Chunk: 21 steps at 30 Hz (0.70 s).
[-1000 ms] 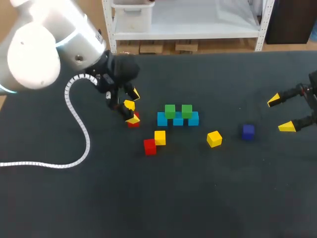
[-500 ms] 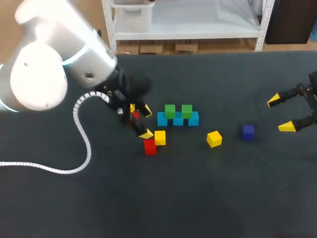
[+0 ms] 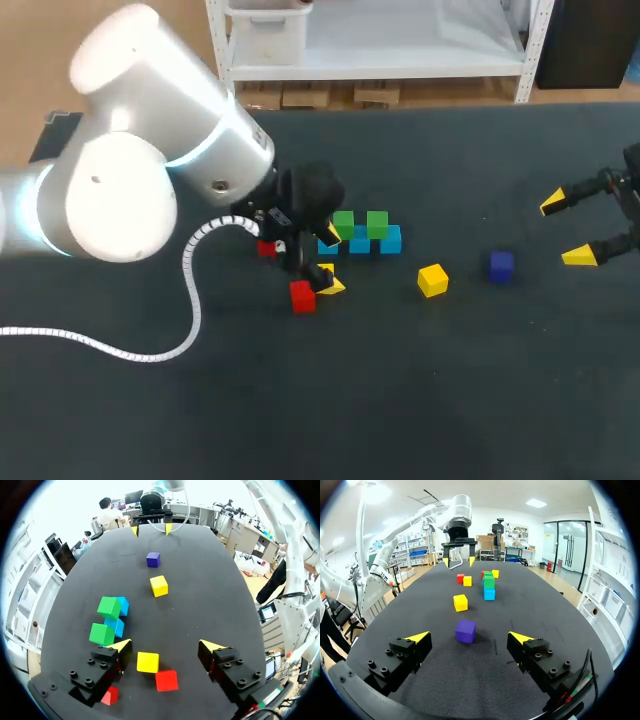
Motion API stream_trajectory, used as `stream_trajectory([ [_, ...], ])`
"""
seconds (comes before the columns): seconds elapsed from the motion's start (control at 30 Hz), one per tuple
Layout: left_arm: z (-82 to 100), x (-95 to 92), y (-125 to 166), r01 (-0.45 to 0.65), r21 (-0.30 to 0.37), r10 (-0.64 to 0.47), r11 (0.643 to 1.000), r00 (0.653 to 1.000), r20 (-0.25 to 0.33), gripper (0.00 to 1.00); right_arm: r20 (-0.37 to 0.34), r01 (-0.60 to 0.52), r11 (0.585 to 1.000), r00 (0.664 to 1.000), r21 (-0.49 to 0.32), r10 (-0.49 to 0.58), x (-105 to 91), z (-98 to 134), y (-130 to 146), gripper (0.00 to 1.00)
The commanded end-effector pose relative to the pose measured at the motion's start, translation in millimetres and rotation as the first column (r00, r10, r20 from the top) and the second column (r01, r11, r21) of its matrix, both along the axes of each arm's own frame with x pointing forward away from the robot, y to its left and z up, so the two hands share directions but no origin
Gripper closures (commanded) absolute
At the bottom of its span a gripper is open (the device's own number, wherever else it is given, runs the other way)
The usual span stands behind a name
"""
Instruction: Place the blue cubes, place green cubes on the blue cubes, place the yellow cubes on the green cubes, then place the red cubes on the yellow cubes, and place purple cube on the red cubes.
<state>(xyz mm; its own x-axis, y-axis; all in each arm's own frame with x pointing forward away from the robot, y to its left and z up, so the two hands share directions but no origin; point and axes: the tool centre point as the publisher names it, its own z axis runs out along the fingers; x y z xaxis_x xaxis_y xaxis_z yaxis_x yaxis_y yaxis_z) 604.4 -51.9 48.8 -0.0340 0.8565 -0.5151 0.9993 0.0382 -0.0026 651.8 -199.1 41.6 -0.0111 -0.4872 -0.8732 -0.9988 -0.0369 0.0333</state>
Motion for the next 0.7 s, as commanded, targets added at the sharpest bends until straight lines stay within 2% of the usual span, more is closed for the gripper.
stream_trajectory([
  [0.03,-11.4,11.7,-9,0.007,0.003,-0.007,1.0,1.0,-0.005,0.2,0.001,0.0,1.0,1.0,0.001,0.0,0.3,0,0,0.0],
  [0.1,-13.5,12.5,-11,0.014,0.007,-0.014,1.0,1.0,-0.003,0.22,0.001,0.0,1.0,1.0,0.001,0.0,0.3,0,0,0.0],
  [0.13,-14.4,12.6,-11,0.017,0.004,-0.017,1.0,1.0,-0.002,0.28,0.001,0.0,1.0,1.0,0.001,0.0,0.3,0,0,0.0],
  [0.17,-15.8,12.7,-12,0.021,0.004,-0.021,1.0,1.0,-0.001,0.49,0.001,0.0,1.0,1.0,0.001,0.0,0.3,0,0,0.0],
  [0.2,-17.4,12.7,-13,0.024,0.004,-0.024,1.0,1.0,-0.003,0.51,0.001,0.0,1.0,1.0,0.001,0.0,0.3,0,0,0.0],
  [0.23,-18.7,12.9,-13,0.025,0.002,-0.025,1.0,1.0,-0.005,0.49,0.001,0.0,1.0,1.0,0.001,0.0,0.3,0,0,0.0],
  [0.33,-23.4,13.9,-13,0.029,-0.001,-0.029,1.0,1.0,-0.014,0.33,0.001,0.0,1.0,1.0,0.001,0.0,0.3,0,0,0.0],
  [0.47,-27.4,16.2,-13,0.032,-0.003,-0.032,0.999,0.999,-0.015,0.32,0.001,0.0,1.0,1.0,0.001,0.0,0.3,0,0,0.0],
  [0.57,-31.6,19.2,-11,0.033,-0.002,-0.033,0.999,0.999,-0.018,0.18,0.001,0.0,1.0,1.0,0.001,0.0,0.3,0,0,0.0],
  [0.7,-38.3,23.0,-7,0.027,0.003,-0.026,1.0,0.999,-0.025,0.19,0.001,0.0,1.0,1.0,0.001,0.0,0.3,0,0,0.0],
])
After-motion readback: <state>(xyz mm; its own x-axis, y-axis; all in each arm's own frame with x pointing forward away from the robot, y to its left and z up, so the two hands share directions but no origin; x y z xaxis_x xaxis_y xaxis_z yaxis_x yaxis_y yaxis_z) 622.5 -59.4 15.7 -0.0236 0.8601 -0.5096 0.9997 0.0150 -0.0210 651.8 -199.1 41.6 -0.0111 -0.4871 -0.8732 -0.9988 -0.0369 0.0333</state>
